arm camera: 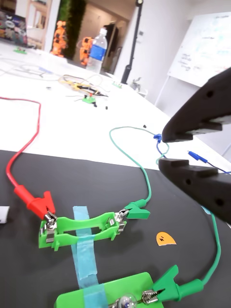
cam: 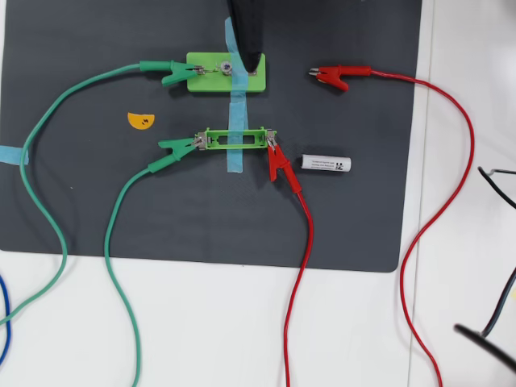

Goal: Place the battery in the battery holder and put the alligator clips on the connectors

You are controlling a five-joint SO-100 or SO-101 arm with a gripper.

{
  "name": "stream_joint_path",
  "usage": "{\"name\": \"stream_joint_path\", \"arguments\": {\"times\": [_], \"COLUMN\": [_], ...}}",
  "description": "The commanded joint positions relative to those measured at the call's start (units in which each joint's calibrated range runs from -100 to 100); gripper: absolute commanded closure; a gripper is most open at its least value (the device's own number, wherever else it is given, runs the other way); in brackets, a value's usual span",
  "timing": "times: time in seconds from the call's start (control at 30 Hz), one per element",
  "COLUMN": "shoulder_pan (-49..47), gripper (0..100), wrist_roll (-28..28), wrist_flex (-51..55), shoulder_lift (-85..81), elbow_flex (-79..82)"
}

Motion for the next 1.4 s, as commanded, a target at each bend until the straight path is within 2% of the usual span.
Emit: {"name": "stream_joint_path", "arguments": {"times": [0.0, 0.23, 0.43, 0.77, 1.13, 1.27, 1.37], "shoulder_pan": [-8.23, -24.48, -32.86, -32.66, -32.46, -27.61, -24.38], "gripper": [99, 98, 87, 86, 86, 86, 86], "wrist_roll": [-1.62, -8.08, -12.09, -12.3, -12.61, -13.19, -16.68], "wrist_flex": [-0.07, -0.07, -0.5, 0.45, 10.84, 10.33, 10.24], "shoulder_lift": [18.1, 40.48, 54.85, 69.65, 77.99, 78.76, 80.03], "elbow_flex": [-17.05, -41.35, -48.2, -48.46, -56.44, -56.79, -56.79]}}
